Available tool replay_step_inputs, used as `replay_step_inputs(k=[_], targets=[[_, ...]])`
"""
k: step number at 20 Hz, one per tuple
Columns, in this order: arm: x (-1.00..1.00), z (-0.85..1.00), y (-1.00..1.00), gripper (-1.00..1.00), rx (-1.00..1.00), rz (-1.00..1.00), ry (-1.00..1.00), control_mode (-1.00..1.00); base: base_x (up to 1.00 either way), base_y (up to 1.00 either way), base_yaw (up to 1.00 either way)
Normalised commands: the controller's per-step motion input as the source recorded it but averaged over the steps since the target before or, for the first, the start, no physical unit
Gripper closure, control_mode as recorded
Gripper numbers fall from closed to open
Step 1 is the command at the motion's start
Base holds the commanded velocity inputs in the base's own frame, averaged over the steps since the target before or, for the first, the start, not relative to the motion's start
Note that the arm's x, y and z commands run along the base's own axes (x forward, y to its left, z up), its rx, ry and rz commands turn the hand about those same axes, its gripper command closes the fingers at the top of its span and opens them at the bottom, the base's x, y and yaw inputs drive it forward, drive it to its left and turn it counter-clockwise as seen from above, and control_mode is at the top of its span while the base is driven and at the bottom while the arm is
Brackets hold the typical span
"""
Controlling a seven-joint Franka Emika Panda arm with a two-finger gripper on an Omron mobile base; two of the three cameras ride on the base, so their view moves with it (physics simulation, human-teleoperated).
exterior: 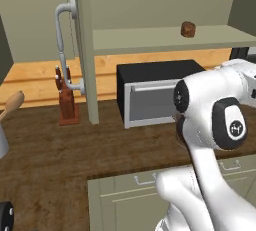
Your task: Open the cabinet, pick up the bread from the cabinet and place it in the basket. Then move the basket to the dining counter.
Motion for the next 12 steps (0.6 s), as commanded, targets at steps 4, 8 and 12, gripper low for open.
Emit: replay_step_inputs(k=[4, 8, 12], targets=[[0.50, 0.04, -0.03, -1.00, 0.33, 0.60, 0.31, -1.00, 0.00, 0.00, 0.00], [0.29, 0.31, -0.02, -1.00, 0.34, 0.48, 0.25, -1.00, 0.00, 0.00, 0.00], [0.44, 0.07, 0.00, -1.00, 0.24, 0.41, 0.22, -1.00, 0.00, 0.00, 0.00]])
